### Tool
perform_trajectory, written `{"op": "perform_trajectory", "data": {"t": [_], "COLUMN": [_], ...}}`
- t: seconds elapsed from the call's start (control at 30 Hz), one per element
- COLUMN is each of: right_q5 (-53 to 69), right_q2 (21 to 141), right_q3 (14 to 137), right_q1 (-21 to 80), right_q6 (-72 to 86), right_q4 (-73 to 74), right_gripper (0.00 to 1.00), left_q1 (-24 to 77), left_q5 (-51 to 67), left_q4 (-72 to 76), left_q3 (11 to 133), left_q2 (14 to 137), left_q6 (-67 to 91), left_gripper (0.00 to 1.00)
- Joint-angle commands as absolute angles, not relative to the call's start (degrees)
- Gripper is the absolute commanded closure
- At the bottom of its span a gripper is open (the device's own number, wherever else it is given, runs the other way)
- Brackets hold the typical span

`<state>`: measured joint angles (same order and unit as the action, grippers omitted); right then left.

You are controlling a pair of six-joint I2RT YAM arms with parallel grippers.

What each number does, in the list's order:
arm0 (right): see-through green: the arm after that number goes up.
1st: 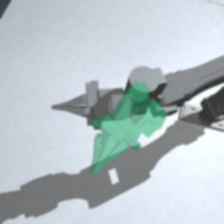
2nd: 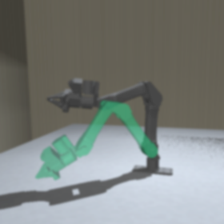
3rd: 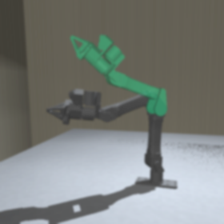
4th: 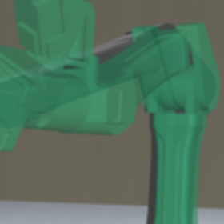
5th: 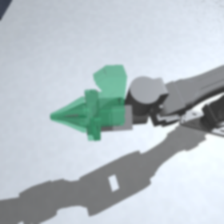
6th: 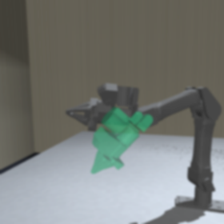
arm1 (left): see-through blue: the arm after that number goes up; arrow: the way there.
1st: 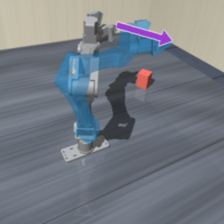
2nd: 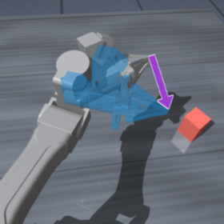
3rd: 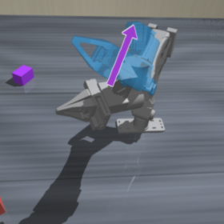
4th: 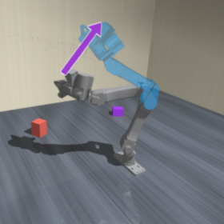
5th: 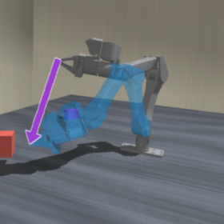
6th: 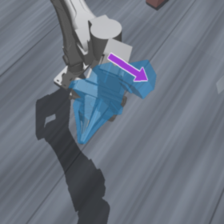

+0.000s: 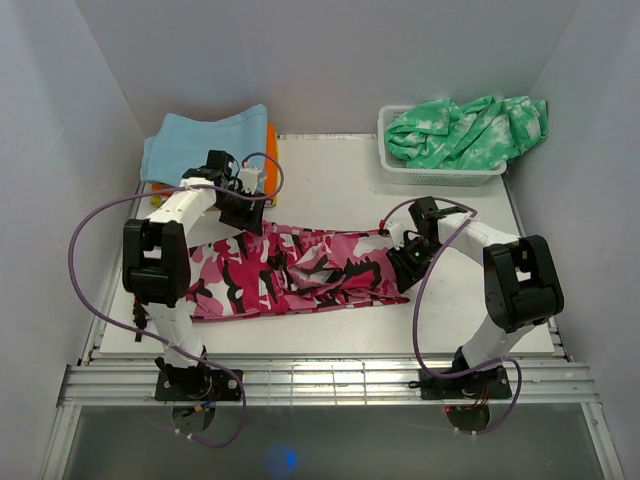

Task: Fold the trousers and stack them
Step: Fold the trousers

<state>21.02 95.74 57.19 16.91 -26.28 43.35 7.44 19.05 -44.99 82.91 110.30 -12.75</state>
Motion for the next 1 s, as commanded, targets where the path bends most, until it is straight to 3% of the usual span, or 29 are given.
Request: {"op": "perform_trajectory", "data": {"t": [0.0, 0.13, 0.4, 0.53, 0.77, 0.97], "right_q5": [22.6, 24.3, 26.3, 26.9, 29.5, 29.9], "right_q2": [94.1, 93.3, 91.6, 91.1, 93.2, 97.2], "right_q3": [57.9, 59.2, 60.4, 61.6, 60.6, 58.7], "right_q1": [17.0, 17.0, 17.0, 17.0, 17.0, 16.9], "right_q6": [-27.1, -27.9, -28.5, -30.2, -28.7, -27.9], "right_q4": [43.9, 44.6, 45.2, 46.9, 46.0, 44.9], "right_gripper": [0.67, 0.67, 0.76, 0.80, 0.76, 0.72], "left_q1": [11.4, 18.1, 35.0, 39.4, 44.2, 46.3], "left_q5": [26.8, 27.5, 17.0, 15.7, 14.6, 6.3], "left_q4": [-49.2, -51.2, -41.9, -40.9, -39.2, -33.2], "left_q3": [85.3, 81.6, 77.0, 79.7, 81.0, 77.7], "left_q2": [100.0, 95.0, 93.5, 96.2, 100.5, 103.8], "left_q6": [-21.5, -29.3, -25.8, -30.9, -36.1, -38.4], "left_gripper": [0.27, 0.26, 0.26, 0.20, 0.16, 0.18]}}
